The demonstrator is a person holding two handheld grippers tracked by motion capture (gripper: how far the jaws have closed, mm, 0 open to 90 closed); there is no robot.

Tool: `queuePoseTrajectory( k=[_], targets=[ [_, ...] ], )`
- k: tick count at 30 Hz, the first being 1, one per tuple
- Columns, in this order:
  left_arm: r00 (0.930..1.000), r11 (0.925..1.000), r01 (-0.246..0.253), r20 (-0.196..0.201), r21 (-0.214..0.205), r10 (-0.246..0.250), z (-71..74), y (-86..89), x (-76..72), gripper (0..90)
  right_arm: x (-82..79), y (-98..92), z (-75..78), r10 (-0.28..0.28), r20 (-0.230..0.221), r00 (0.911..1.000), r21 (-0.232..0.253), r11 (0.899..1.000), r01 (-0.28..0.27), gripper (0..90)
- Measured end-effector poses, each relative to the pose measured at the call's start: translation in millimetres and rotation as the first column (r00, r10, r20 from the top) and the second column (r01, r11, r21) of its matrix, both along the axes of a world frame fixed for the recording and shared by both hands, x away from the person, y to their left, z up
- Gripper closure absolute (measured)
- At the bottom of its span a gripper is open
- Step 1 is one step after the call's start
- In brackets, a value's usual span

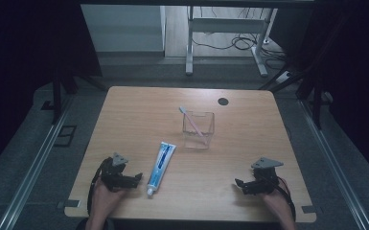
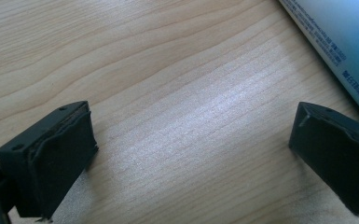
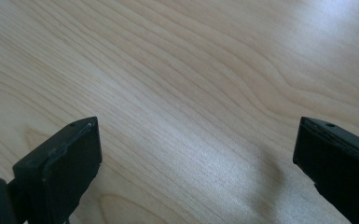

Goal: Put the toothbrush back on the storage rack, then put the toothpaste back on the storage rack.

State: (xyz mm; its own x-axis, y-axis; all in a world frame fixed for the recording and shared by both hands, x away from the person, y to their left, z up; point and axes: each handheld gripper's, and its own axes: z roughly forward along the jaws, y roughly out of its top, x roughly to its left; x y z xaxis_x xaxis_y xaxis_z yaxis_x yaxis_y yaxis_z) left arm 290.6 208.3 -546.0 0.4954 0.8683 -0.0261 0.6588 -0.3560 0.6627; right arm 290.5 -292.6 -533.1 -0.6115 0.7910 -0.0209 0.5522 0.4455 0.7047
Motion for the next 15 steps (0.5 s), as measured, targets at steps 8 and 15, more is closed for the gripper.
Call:
queuePoseTrajectory(
  k=[8,15],
  targets=[
    [1.0000,1.0000,0.000,0.001,-0.001,0.000,0.0,0.0,-0.1,0.1,-0.9,-3.1,-9.5,-0.012,-0.011,0.9999,0.020,1.000,0.012,1.7],
    [0.9999,0.9999,-0.007,0.012,-0.010,0.007,0.6,1.0,-1.6,4.8,-1.8,-3.3,-9.6,-0.016,-0.008,0.9998,0.022,1.000,0.016,3.0]
  ],
)
